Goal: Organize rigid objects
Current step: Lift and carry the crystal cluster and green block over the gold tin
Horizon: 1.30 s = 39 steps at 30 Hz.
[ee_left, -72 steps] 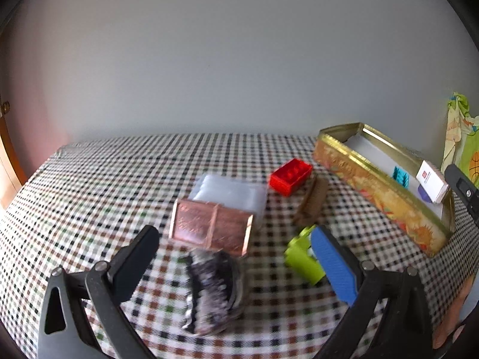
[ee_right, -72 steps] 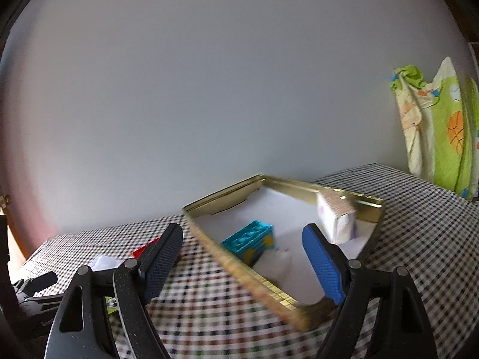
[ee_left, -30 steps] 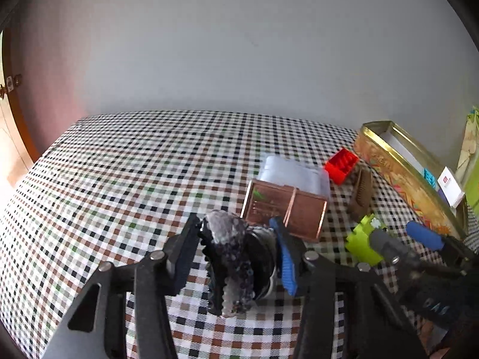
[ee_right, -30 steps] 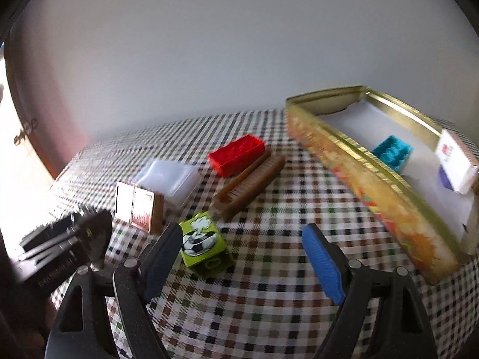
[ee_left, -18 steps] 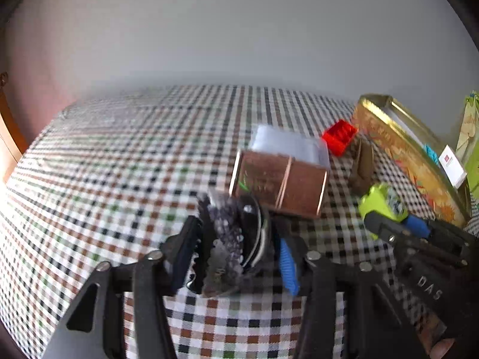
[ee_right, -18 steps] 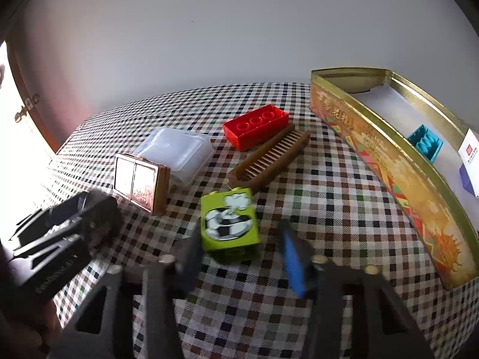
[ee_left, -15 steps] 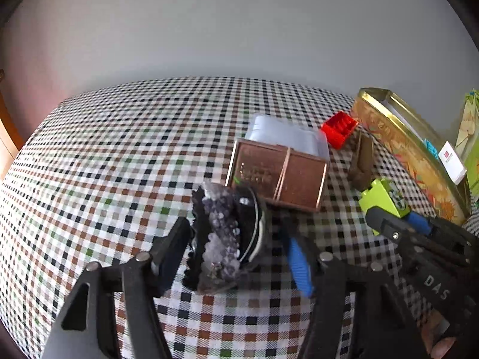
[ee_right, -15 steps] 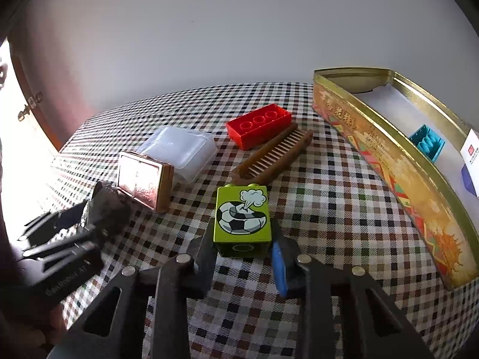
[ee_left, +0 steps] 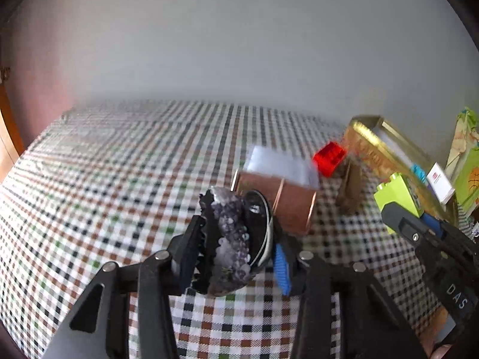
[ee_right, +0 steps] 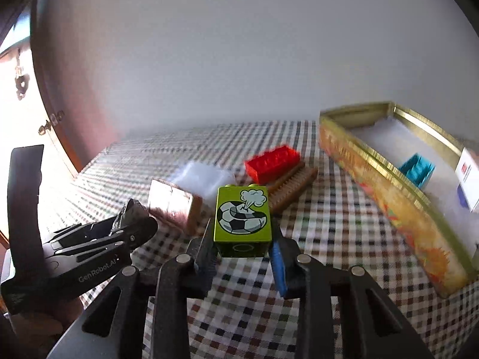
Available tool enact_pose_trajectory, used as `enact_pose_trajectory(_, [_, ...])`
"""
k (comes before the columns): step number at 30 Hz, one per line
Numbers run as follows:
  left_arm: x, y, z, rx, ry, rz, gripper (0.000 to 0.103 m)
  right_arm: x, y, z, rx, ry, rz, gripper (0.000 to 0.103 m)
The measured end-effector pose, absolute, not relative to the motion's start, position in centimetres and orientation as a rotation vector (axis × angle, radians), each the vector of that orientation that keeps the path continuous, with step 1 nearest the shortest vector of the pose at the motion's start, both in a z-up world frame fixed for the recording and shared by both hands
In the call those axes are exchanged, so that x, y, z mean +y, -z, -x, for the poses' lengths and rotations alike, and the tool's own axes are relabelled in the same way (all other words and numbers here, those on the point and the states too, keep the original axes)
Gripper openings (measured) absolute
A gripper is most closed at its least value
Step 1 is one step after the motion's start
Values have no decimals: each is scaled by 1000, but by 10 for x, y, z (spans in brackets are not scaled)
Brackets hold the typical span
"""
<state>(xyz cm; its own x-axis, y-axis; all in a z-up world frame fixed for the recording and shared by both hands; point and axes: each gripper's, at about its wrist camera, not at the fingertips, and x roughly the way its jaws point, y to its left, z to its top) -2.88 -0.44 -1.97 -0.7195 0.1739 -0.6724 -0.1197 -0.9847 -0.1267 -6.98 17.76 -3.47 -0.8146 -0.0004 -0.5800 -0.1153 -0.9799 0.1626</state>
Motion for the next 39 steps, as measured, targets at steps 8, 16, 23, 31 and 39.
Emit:
enact_pose_trajectory(8, [-8,0,19,-135,-2834,865,42,185,15,54,202,-2903,715,34])
enact_pose_trajectory(16, [-1,2,21,-117,-2903,860,42,197,7,47,176,-2882,631,34])
enact_pose_trajectory(23, [5,1,19,-91,-2977,835,42,205,-2,38,141,-2875,541,34])
enact_pose_trajectory(31, [25,-5,15,-68,-2984,795,42,210,-7,29,68,-2872,457,34])
enact_pose_trajectory(39, [48,-11,15,-34,-2965,759,42,229,-9,20,51,-2843,422,34])
